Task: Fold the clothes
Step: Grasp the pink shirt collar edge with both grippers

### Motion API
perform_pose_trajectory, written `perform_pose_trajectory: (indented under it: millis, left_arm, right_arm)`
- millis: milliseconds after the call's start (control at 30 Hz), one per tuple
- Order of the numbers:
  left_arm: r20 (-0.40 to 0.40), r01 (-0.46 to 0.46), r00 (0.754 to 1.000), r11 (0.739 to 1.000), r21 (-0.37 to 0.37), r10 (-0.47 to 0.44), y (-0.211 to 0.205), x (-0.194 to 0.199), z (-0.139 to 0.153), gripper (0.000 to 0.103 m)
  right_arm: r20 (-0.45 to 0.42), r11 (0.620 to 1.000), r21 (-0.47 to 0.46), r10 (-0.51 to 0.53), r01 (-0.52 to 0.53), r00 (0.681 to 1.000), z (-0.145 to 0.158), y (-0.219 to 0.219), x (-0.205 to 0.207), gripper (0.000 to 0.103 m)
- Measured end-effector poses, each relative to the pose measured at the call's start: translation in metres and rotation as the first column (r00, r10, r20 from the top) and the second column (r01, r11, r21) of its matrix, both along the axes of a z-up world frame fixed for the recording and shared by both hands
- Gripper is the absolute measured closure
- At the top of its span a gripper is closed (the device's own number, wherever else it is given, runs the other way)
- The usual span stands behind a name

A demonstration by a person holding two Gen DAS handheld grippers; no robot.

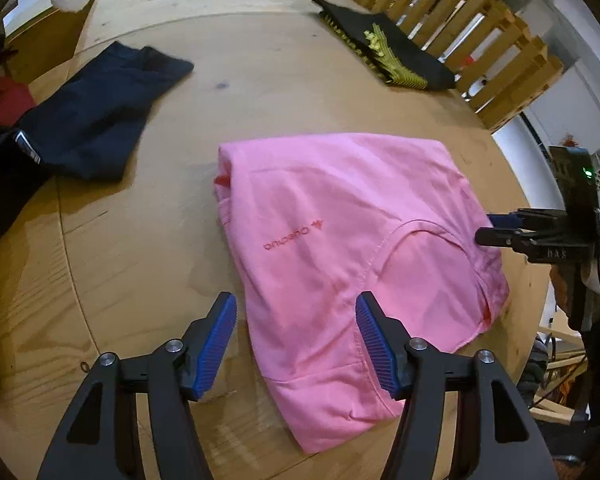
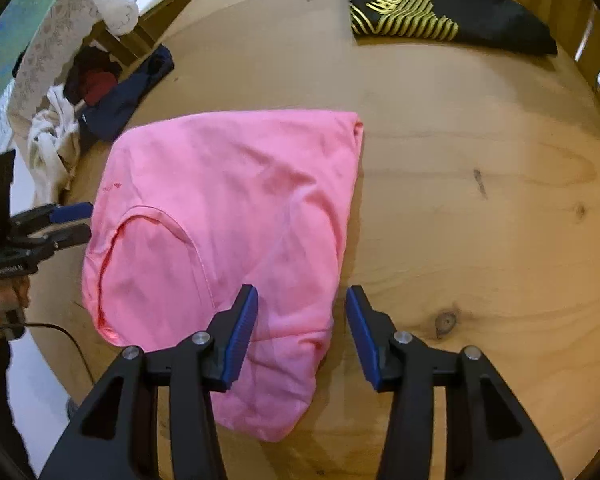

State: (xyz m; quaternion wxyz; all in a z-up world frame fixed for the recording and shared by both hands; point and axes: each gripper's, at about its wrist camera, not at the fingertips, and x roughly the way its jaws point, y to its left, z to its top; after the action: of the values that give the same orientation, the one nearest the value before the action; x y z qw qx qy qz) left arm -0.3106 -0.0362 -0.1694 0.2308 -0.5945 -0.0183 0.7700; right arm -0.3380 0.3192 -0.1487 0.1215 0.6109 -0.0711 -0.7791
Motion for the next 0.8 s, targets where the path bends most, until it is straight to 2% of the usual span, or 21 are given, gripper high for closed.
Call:
perform_pose_trajectory:
  millis: [133, 233, 300, 467, 733, 800]
  left_arm:
    - [0.04, -0.007, 0.999, 1.0, -0.005, 0.007, 0.003, -0.005, -0.011, 0.04]
    - [0.035, 0.001, 0.999, 1.0, -0.021, 0.0, 0.007, -0.006, -0.014, 0.037]
    - [0.035, 0.007, 0.999, 1.0, -0.026, -0.006, 0.011, -0.006, -0.016, 0.036]
    - [0.045, 0.042, 0.998, 0.998, -0.046, -0.04, 0.023, -0.007, -0.019, 0.031]
    - [0.026, 0.132, 0.991, 0.99, -0.054, -0.131, 0.049, -0.005, -0.022, 0.03]
    - [0.017, 0.164, 0.986, 0.985, -0.053, -0.163, 0.057, -0.004, -0.022, 0.034]
  right_arm:
    - [0.001, 0.999, 0.039, 0.007, -0.007, 1.0, -0.001, -0.006, 0.001, 0.053]
    - [-0.001, 0.998, 0.053, 0.014, -0.014, 1.0, -0.002, -0.008, 0.004, 0.052]
    - [-0.007, 0.998, 0.055, 0.033, -0.032, 0.999, -0.002, -0.01, 0.006, 0.046]
    - [-0.036, 0.991, 0.105, 0.084, -0.08, 0.996, -0.004, -0.02, 0.014, 0.042]
    - [-0.14, 0.981, 0.156, 0.136, -0.114, 0.981, -0.007, -0.032, 0.03, 0.042]
    - [-0.152, 0.983, 0.139, 0.144, -0.123, 0.978, -0.006, -0.032, 0.031, 0.052]
